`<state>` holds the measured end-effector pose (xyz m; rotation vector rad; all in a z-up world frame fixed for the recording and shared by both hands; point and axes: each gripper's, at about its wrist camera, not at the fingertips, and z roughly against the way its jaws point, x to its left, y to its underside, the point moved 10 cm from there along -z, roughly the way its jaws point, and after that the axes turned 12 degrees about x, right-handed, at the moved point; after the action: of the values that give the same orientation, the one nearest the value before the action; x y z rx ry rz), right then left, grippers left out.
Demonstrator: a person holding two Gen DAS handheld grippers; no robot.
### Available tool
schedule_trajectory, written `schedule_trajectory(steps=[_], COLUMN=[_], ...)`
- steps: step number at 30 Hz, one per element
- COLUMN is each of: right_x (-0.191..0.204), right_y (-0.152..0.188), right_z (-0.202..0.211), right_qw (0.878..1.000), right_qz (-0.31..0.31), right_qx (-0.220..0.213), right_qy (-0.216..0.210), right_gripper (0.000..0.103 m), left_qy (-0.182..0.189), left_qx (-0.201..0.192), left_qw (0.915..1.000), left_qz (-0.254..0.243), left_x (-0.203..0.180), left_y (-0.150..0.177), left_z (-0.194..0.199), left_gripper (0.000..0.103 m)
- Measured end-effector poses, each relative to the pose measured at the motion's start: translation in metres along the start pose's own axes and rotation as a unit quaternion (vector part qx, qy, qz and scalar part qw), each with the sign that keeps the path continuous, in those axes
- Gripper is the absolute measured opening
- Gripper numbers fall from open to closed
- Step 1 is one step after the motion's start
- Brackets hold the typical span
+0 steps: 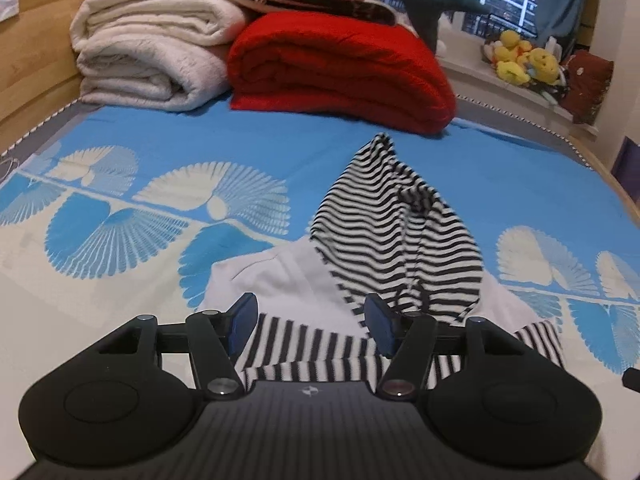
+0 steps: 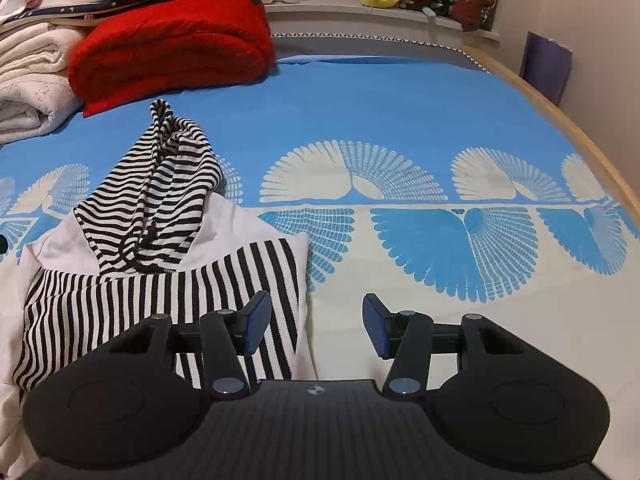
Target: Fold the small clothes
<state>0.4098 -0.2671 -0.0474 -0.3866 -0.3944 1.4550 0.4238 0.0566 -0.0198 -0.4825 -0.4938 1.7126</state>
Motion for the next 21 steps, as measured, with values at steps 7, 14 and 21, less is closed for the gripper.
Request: schedule_trajectory(steps=[7,14,21], right_x=[0.003,0.006,0.018], right_y=[-0.003,-0.011,-0.007], right_z=[0.005,0.007,0.000], right_qw=[1.000,0.999,0.995], right_qz=[-0.005,0.033,0.102], right_qx=[0.000,-0.006,0.006], right_qy=[-0.018,-0.006,0.001], right_gripper=[0.053,0.052,0.047], left_qy=[-0.026,-0.025,-0.011], left_qx=[-0.063,-0.056,-0.013], left_qw=[0.9975,0.9981,0.9998], left_qz=[-0.017,-0.010,0.010], left_x=[0.002,0.010,0.013], left_y=[-0.013,-0.067,-0.134], left_z=[0.029,0.033,-0.036], left_gripper=[0.015,0.012,0.009])
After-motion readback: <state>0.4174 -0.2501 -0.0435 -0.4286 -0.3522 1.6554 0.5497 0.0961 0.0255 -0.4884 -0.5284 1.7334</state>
